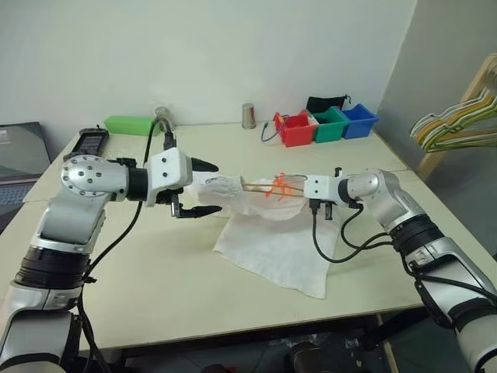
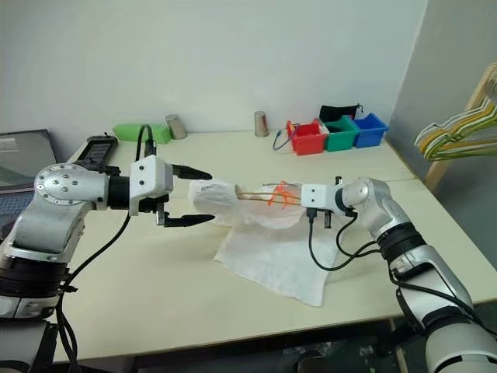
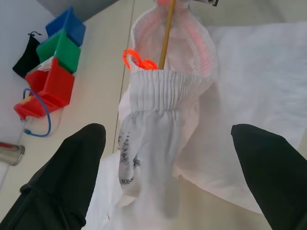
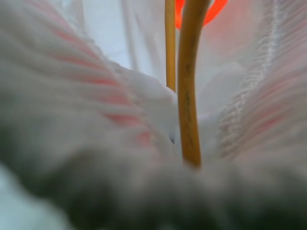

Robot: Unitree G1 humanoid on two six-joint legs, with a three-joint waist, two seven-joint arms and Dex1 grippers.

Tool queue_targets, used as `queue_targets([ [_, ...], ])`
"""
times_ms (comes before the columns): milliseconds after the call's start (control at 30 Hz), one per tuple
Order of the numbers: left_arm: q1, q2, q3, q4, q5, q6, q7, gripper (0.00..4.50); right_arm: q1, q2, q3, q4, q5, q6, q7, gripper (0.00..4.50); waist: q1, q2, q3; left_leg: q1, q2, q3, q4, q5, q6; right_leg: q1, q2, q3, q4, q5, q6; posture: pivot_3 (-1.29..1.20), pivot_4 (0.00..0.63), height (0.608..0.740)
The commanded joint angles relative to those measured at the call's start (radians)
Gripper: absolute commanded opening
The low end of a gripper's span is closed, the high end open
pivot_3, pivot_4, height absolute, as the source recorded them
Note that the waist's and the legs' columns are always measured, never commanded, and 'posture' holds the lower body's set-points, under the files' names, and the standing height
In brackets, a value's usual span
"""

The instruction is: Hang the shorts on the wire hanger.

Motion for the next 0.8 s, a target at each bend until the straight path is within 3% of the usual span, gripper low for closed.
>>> queue_targets([
  [33,-0.043,0.026,0.083,-0.038,-0.074,0.117,0.032,4.48,0.032,-0.030,-0.061,-0.071,0.031,0.042,0.000,0.00,0.005,0.000,0.000,0.000,0.000,0.000,0.000,0.000,0.000,0.000,0.000,0.000,0.000,0.000,0.000,-0.01,0.000,0.740],
  [133,-0.043,0.018,0.142,-0.041,-0.159,0.244,0.059,4.48,0.110,-0.078,-0.113,-0.206,0.065,0.128,0.028,0.00,0.015,0.000,0.000,0.000,0.000,0.000,0.000,0.000,0.000,0.000,0.000,0.000,0.000,0.000,0.001,-0.05,0.000,0.740],
  [400,0.087,0.046,0.270,-0.082,-0.265,0.402,0.108,4.48,0.432,-0.139,-0.270,-0.795,0.135,0.619,0.041,0.00,0.011,0.000,0.000,0.000,0.000,0.000,0.000,0.000,0.000,-0.001,0.000,-0.001,0.000,-0.004,0.004,-0.16,0.000,0.740],
  [533,0.078,-0.041,0.214,-0.106,-0.255,0.378,0.169,4.48,0.551,-0.132,-0.332,-1.004,0.154,0.858,0.001,0.00,0.006,-0.001,-0.001,0.001,0.000,0.000,0.001,0.000,0.000,0.001,0.000,-0.001,0.000,-0.005,0.004,-0.20,0.000,0.740],
  [667,0.039,-0.191,0.096,-0.183,-0.270,0.378,0.197,4.48,0.677,-0.155,-0.408,-1.199,0.163,1.071,-0.035,0.00,-0.003,-0.003,-0.002,0.002,0.000,0.000,0.001,0.000,-0.001,0.004,0.000,0.000,-0.001,-0.005,0.005,-0.26,0.000,0.740],
  [800,0.020,-0.269,0.026,-0.223,-0.270,0.377,0.206,4.48,0.750,-0.161,-0.489,-1.304,0.200,1.224,-0.067,0.00,-0.050,-0.003,-0.002,0.001,0.000,0.001,0.001,0.000,-0.001,0.003,0.000,0.001,-0.002,-0.006,0.006,-0.31,0.000,0.740],
])
